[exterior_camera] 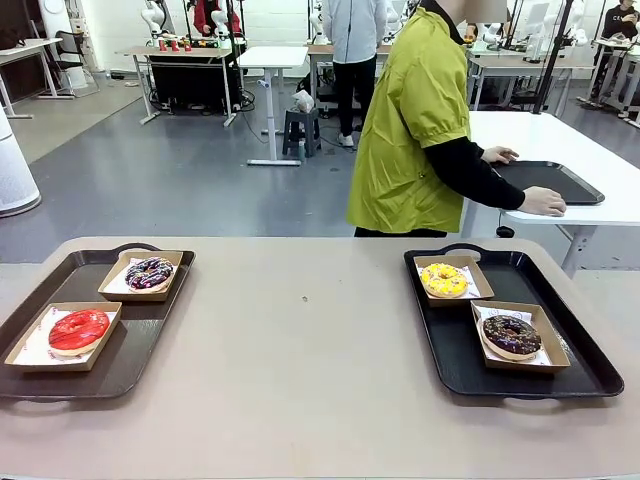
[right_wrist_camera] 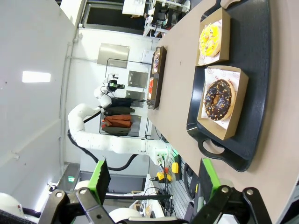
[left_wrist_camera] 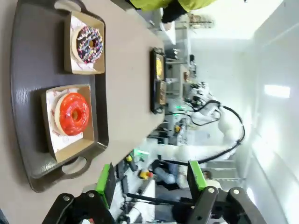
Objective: Individually package the donuts and arrange them on the tray.
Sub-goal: Place the picked Paper togo box on the Handle tray.
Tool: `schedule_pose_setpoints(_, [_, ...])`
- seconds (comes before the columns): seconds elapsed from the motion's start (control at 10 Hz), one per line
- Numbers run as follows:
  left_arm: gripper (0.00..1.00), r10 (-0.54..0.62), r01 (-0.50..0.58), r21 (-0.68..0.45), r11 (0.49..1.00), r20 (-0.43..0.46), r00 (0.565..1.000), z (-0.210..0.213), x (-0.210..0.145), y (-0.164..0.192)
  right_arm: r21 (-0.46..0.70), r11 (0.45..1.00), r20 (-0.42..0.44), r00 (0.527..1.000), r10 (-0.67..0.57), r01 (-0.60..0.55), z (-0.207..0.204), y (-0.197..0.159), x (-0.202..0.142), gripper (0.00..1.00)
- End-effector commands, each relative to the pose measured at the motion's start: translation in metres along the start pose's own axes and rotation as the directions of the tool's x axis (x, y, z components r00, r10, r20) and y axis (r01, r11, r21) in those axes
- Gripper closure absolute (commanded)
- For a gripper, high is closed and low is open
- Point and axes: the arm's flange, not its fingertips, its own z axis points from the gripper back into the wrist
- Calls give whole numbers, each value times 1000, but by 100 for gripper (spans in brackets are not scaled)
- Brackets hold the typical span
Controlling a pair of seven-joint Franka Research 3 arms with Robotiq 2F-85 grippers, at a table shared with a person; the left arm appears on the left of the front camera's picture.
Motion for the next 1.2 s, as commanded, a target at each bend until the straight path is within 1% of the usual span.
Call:
schedule_pose_setpoints(0.0, [20, 11, -12, -58, 998, -16, 1000, 14, 12, 15, 7, 1000, -3, 1000, 0, 0, 0, 2, -1, 0])
schedule_pose_setpoints(0.1, [20, 43, -45, -71, 996, -21, 999, 20, 9, 26, 7, 1000, -3, 1000, 0, 0, 0, 2, -1, 0])
schedule_pose_setpoints(0.2, [20, 52, -53, -75, 996, -19, 998, 22, 5, 31, 7, 1000, -3, 1000, 0, 0, 0, 2, -1, 0])
schedule_pose_setpoints(0.3, [20, 52, -53, -54, 997, -23, 998, 10, 1, 31, 7, 1000, -3, 1000, 0, 0, 0, 2, -1, 0])
schedule_pose_setpoints(1.1, [20, 52, -53, -54, 997, -23, 998, 10, 1, 31, 7, 1000, -3, 1000, 0, 0, 0, 2, -1, 0])
